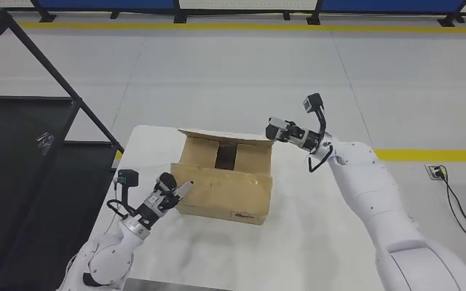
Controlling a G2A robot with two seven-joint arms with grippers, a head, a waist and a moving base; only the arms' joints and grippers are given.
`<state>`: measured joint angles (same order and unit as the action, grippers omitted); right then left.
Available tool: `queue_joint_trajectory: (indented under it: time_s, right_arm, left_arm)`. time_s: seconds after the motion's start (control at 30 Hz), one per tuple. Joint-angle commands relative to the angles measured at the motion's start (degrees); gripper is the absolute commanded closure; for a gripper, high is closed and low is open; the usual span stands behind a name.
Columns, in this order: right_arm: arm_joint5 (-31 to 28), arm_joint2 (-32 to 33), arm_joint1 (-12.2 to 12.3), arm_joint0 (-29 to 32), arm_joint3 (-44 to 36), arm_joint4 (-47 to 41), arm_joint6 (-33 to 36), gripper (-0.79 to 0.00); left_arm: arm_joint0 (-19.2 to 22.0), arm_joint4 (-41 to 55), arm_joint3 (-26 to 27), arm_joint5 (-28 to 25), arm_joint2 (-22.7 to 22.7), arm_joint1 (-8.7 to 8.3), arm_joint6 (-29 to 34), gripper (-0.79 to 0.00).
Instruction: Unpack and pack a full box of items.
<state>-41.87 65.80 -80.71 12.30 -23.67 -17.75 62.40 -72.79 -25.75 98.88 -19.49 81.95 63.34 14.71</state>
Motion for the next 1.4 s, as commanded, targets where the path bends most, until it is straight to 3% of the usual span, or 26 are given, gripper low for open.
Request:
queue_joint_trajectory:
  time_s: [0.0, 0.6, 0.97, 1.37]
  right_arm:
    - [1.09, -0.62, 0.31, 0.41, -1.47, 1.13, 1.09, -0.785]
    - [19.26, -5.67, -0.29, 2.17, -7.64, 8.51, -1.08, -0.785]
    - [21.58, -5.34, 0.38, 5.9, -13.33, 7.8, 0.82, -0.785]
    - [22.75, -2.68, 2.22, 12.87, -21.76, 5.33, 3.55, -0.785]
  left_arm:
    - [0.62, -0.79, -0.45, 0.43, -0.88, 0.15, -0.56, -0.785]
    - [6.16, -10.32, -4.66, 5.02, -7.91, 1.8, -7.09, -0.785]
    - [9.21, -12.2, -7.37, 7.47, -10.58, 2.83, -8.56, -0.785]
    - [9.79, -12.04, -8.17, 8.91, -10.29, 3.44, -9.76, -0.785]
